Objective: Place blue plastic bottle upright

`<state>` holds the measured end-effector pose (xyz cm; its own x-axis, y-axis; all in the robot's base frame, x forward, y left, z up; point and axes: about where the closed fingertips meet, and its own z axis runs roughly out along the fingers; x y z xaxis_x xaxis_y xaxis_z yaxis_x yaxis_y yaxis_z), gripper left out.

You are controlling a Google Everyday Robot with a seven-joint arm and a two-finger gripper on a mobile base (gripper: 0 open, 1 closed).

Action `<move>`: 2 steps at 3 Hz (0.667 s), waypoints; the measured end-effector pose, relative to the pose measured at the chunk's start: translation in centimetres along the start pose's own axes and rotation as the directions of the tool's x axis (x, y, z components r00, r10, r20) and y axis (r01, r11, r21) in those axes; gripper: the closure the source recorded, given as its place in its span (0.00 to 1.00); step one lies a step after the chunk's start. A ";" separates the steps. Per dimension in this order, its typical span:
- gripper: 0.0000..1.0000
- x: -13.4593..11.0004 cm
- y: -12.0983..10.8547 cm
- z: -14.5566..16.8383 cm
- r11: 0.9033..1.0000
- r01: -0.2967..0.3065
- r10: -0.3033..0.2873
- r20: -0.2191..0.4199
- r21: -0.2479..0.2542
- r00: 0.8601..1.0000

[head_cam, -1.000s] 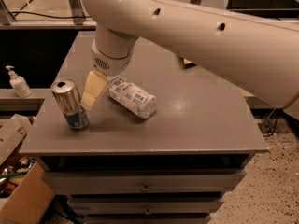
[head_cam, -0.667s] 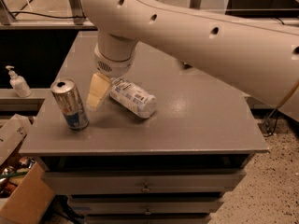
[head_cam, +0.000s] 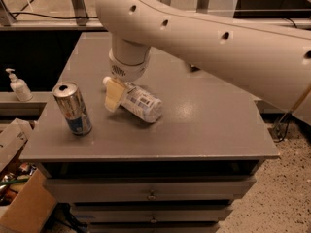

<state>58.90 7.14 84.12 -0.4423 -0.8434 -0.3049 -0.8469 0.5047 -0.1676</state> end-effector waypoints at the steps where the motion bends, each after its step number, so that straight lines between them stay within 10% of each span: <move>1: 0.40 0.5 -0.4 0.3 1.000 -0.006 0.006 -0.010 0.006 1.000; 2: 0.64 0.2 -0.7 0.0 1.000 -0.010 0.010 0.004 0.007 1.000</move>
Offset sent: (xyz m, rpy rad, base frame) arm 0.0090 -0.0043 0.0052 0.0209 -0.0146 -0.0140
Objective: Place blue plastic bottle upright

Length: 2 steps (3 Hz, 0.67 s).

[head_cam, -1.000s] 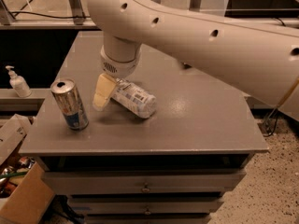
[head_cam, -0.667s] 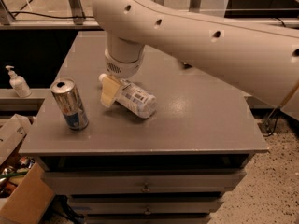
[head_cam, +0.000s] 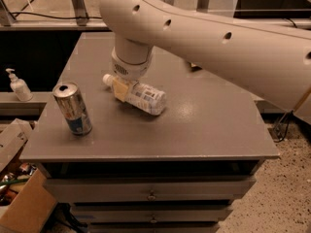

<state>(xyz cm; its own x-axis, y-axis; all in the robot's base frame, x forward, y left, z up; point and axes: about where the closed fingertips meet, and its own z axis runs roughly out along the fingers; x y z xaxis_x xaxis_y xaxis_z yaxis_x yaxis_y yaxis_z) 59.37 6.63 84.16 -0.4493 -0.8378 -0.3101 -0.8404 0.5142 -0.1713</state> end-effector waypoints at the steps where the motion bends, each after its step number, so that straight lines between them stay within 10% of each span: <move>1: 0.87 -1.4 -0.3 -1.4 1.000 -0.010 0.010 0.077 -0.006 0.997; 2: 1.00 -3.0 -1.0 -3.5 0.999 -0.022 0.028 0.217 -0.031 0.976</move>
Offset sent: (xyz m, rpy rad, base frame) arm 0.0227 0.0179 0.0867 0.4131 -0.1610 0.0407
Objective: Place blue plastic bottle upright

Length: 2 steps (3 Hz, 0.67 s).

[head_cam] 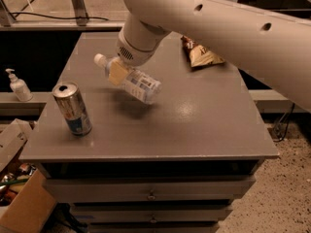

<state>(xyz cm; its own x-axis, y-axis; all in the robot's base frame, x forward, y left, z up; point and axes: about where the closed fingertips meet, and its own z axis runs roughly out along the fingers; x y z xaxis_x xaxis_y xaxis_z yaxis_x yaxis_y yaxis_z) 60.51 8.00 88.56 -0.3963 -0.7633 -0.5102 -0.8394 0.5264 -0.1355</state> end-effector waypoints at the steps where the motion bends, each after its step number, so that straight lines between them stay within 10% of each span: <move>1: 1.00 -1.8 -0.8 -1.4 0.997 -0.027 0.039 0.180 -0.070 0.983; 2: 1.00 -3.0 -1.5 -2.1 0.988 -0.032 0.085 0.359 -0.150 0.929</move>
Offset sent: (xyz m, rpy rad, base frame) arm 0.0279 -0.0009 0.0621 0.6672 -0.1243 0.1256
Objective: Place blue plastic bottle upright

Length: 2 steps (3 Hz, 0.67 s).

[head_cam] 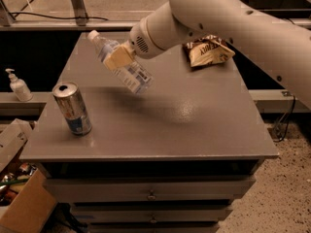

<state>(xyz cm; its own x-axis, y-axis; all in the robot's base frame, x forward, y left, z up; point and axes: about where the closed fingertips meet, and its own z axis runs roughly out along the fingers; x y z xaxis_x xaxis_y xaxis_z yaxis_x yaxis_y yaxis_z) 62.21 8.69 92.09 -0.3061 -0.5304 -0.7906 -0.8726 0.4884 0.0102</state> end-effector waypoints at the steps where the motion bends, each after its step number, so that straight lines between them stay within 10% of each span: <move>1: 1.00 -1.3 -1.2 -0.5 0.999 -0.011 0.020 0.177 -0.053 0.984; 2: 1.00 -2.2 -2.4 -1.5 0.995 -0.003 0.038 0.338 -0.103 0.940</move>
Offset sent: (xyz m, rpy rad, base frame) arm 0.0321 -0.0301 0.0464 0.5534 -0.1770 0.1124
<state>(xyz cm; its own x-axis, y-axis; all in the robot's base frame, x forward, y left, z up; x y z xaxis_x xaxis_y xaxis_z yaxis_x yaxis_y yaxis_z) 64.41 7.64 94.76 -0.1924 -0.2458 -0.9500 -0.9061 0.4163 0.0758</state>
